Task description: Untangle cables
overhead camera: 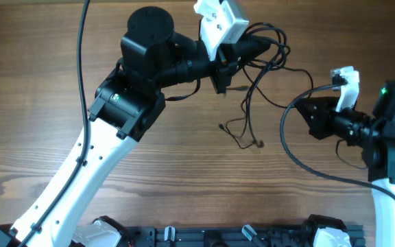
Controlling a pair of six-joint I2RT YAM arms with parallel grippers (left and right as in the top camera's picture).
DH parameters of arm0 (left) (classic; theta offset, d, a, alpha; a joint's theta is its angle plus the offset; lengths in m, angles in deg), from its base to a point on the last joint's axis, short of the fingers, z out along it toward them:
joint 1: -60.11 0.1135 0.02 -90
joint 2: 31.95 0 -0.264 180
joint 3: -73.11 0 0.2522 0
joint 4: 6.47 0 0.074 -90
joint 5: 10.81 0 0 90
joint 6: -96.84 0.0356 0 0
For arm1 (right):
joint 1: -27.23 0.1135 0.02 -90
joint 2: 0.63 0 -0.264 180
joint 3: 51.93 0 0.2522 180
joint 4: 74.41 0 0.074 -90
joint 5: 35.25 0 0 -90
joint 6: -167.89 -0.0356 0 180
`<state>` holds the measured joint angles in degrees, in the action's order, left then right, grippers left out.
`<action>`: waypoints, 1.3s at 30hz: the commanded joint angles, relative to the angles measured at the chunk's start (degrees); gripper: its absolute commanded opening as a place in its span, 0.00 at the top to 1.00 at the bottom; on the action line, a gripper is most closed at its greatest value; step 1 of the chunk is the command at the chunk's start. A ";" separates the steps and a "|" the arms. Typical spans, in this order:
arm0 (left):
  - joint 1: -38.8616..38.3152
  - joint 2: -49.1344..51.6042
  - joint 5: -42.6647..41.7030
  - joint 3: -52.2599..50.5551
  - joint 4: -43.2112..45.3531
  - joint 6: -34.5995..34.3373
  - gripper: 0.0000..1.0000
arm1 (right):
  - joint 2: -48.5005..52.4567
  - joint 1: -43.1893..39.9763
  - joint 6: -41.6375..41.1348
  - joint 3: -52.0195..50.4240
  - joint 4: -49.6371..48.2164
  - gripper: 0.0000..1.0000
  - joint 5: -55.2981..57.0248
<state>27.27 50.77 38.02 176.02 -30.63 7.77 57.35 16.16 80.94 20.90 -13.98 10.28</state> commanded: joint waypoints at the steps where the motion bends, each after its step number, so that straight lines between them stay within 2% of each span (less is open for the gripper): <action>1: 0.04 -0.20 -1.42 0.87 -0.57 4.57 0.96 | 0.00 -0.02 0.39 0.07 -1.36 0.88 -0.63; 4: 0.04 -0.20 0.24 0.87 -1.90 6.40 0.96 | -0.22 -0.02 4.44 0.07 -1.97 0.67 -4.92; 5: 0.04 -0.20 1.11 0.87 -2.23 6.43 0.96 | -0.22 -0.02 4.68 0.07 -2.10 0.56 -5.11; 8: 0.04 -0.20 2.45 0.87 -2.91 6.58 0.96 | -0.22 -0.02 6.67 0.07 -2.29 0.38 -5.09; 11: 0.04 -0.20 2.64 0.87 -3.74 7.89 0.96 | -0.26 -0.02 9.49 0.07 -3.26 0.30 -5.33; 19: 0.04 -0.20 8.04 0.87 -5.75 7.91 0.96 | -6.64 -0.02 22.43 0.07 -7.19 0.20 -8.28; 26: -2.47 -0.20 8.07 0.87 -6.88 7.91 0.96 | -12.28 -0.02 33.29 0.07 -11.85 0.14 -8.02; 34: -6.95 -0.09 8.07 0.87 -7.93 7.89 0.96 | -12.46 -0.02 34.47 0.07 -16.68 0.15 -6.84; 37: -8.63 -0.09 8.07 0.87 -7.89 7.89 0.96 | -12.46 -0.02 34.47 0.07 -16.85 0.28 -7.32; 38: -9.31 -0.02 8.17 0.87 -7.85 7.91 0.96 | -12.46 -0.02 34.47 0.07 -16.83 0.35 -7.98; 39: -10.12 0.11 9.05 0.87 -7.82 7.89 0.96 | -12.46 -0.02 34.45 0.07 -16.85 0.48 -8.72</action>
<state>19.23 50.77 45.94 176.02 -38.72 14.76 45.06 16.16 114.49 20.88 -30.65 3.51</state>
